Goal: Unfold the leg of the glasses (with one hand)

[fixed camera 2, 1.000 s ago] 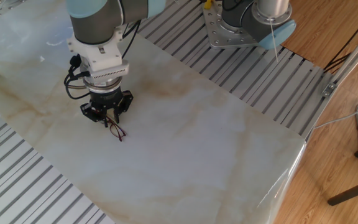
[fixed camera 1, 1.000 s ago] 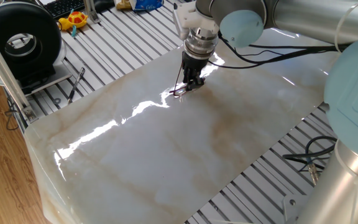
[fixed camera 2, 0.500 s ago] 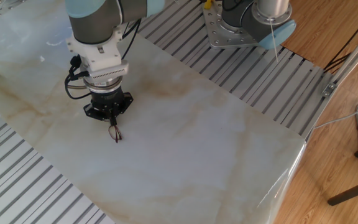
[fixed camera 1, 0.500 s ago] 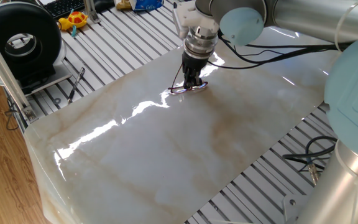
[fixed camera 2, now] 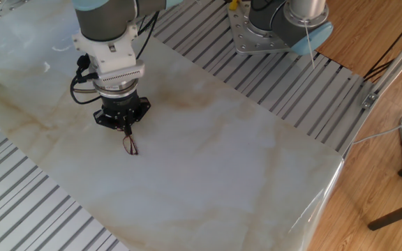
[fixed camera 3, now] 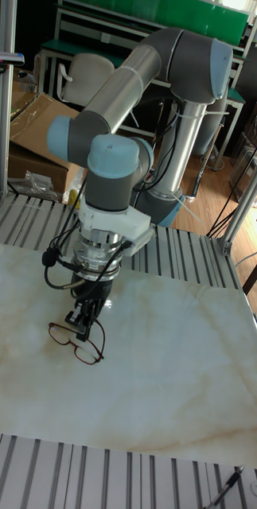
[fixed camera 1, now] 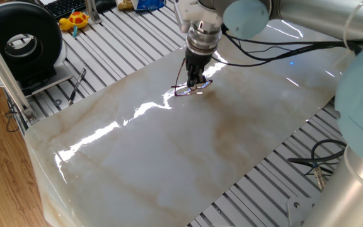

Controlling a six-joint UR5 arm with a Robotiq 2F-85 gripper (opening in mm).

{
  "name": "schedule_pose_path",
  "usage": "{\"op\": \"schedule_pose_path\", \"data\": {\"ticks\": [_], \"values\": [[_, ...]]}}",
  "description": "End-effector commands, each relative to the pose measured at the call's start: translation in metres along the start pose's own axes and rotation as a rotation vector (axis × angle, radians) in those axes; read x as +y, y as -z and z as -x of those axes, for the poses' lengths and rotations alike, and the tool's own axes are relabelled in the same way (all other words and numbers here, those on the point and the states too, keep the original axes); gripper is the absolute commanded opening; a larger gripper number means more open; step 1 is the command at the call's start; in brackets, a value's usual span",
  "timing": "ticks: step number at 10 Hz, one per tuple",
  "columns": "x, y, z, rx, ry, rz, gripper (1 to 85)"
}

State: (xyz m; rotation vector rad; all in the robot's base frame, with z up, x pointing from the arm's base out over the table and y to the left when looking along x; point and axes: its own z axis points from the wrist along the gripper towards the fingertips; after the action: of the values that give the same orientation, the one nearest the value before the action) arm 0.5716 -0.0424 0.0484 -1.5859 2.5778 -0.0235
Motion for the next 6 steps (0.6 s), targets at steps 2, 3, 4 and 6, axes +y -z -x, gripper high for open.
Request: {"op": "schedule_pose_path", "data": {"ticks": [2,3,4,6], "values": [[0.001,0.036,0.019,0.018,-0.037,-0.013,1.3],[-0.005,0.029,0.024,0.007,-0.042,-0.023,1.3],[-0.01,0.021,0.028,-0.002,-0.049,-0.025,1.3],[-0.011,0.021,0.031,-0.014,-0.057,-0.027,1.3]]}}
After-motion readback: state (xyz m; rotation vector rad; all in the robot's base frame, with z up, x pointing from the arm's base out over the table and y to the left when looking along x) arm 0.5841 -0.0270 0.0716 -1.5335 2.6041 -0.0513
